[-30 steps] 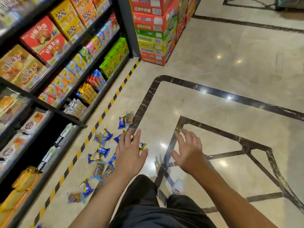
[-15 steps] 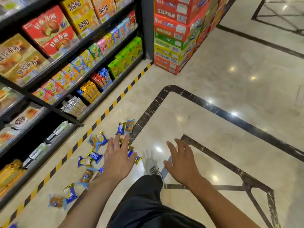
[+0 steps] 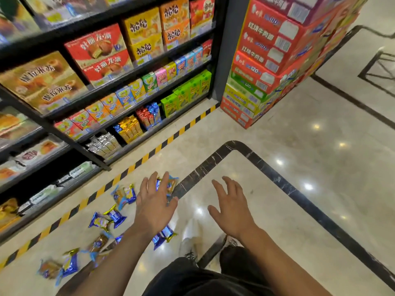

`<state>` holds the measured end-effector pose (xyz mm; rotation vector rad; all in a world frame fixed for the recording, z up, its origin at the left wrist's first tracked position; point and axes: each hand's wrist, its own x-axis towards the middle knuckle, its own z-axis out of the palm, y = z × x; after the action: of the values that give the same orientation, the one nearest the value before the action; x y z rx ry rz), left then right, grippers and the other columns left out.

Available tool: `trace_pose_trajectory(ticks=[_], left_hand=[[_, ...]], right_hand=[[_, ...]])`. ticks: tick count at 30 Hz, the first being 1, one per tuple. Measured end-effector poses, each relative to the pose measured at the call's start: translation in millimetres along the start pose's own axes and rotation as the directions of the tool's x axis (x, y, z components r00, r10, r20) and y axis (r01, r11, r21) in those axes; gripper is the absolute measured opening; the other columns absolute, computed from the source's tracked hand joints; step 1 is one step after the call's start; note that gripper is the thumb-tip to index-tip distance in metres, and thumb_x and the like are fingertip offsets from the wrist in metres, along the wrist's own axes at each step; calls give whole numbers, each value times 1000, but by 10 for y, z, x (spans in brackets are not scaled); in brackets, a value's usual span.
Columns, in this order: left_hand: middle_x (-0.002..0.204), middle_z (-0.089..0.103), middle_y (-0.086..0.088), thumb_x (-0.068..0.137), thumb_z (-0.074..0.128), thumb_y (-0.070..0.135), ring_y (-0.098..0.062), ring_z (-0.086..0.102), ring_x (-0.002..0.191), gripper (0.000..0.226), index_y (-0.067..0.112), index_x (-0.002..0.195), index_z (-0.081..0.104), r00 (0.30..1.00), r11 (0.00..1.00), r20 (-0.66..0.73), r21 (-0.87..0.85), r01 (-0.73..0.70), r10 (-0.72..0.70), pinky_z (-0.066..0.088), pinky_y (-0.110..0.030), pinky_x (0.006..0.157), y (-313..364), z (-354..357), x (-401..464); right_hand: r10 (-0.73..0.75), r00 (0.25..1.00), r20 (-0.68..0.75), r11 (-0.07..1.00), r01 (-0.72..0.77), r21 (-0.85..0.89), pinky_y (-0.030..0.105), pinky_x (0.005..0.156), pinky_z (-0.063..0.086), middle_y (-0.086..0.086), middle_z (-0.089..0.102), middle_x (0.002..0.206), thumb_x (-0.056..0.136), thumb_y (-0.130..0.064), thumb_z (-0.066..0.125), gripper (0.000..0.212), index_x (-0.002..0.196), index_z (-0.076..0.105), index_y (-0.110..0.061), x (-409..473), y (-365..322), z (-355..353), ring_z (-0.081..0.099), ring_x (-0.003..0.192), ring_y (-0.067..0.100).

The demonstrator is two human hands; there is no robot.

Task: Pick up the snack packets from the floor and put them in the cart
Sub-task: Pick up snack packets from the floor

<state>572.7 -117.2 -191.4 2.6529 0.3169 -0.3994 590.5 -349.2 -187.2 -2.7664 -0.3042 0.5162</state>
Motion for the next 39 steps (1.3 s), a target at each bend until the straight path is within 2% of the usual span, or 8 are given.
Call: trace_pose_trajectory(ticks=[6,10,13,17,24,30,35,39], left_hand=[[165,5,-4,95,49,54,-30,-1,151,79,33,158,6,989,992,-76,-1,124,-124,20,-49,120,90,-5,339],[165,10,-9,94,54,50,-35,5,151,80,29,159,11,967,972,-105,14,234,-231,18,-52,121,195,-18,560],[166,10,-9,94,55,52,-35,5,151,81,31,159,11,936,944,-141,25,330,-323,20,-51,120,390,-61,700],[165,14,-9,93,58,50,-36,6,151,81,29,158,16,903,919,-203,39,393,-378,21,-52,118,735,-104,839],[166,3,-5,94,53,52,-32,-5,152,81,31,159,9,806,848,-278,-70,526,-523,12,-50,120,1072,-275,1107],[165,7,-2,92,51,56,-31,-1,152,82,34,158,9,724,776,-287,-148,613,-627,20,-52,118,857,-354,1361],[165,13,-9,83,36,62,-36,2,151,85,29,159,15,682,731,-265,-252,634,-682,15,-53,119,393,-387,1660],[164,15,-11,77,25,68,-38,5,151,91,28,158,17,663,696,-223,-320,643,-714,19,-56,118,25,-435,1949]], right_hand=[[-142,988,57,990,141,13,41,119,17,9,12,160,91,-50,52,74,155,21,-28,695,57,-131,10,146,32],[-266,958,102,964,266,19,39,119,15,8,8,160,93,-50,51,75,155,16,-29,1207,216,-294,8,145,30],[-355,924,144,933,361,-15,39,119,16,6,5,160,94,-51,50,75,155,14,-29,1592,438,-515,7,145,31],[-449,877,172,893,449,41,38,119,24,6,14,158,92,-48,56,74,154,22,-26,2055,584,-800,10,143,25],[-617,746,249,776,630,34,38,117,26,2,10,159,91,-50,55,76,155,18,-30,2766,266,-1052,7,145,23],[-680,666,307,710,702,51,39,118,22,0,11,160,93,-48,56,74,155,22,-27,3256,-170,-1079,3,146,21],[-726,616,307,649,761,10,42,117,30,1,20,157,92,-43,58,71,153,29,-23,3636,-531,-1014,12,145,25],[-725,590,356,612,788,-59,39,117,25,1,21,156,93,-42,56,67,152,30,-25,3951,-822,-1027,12,145,24]])
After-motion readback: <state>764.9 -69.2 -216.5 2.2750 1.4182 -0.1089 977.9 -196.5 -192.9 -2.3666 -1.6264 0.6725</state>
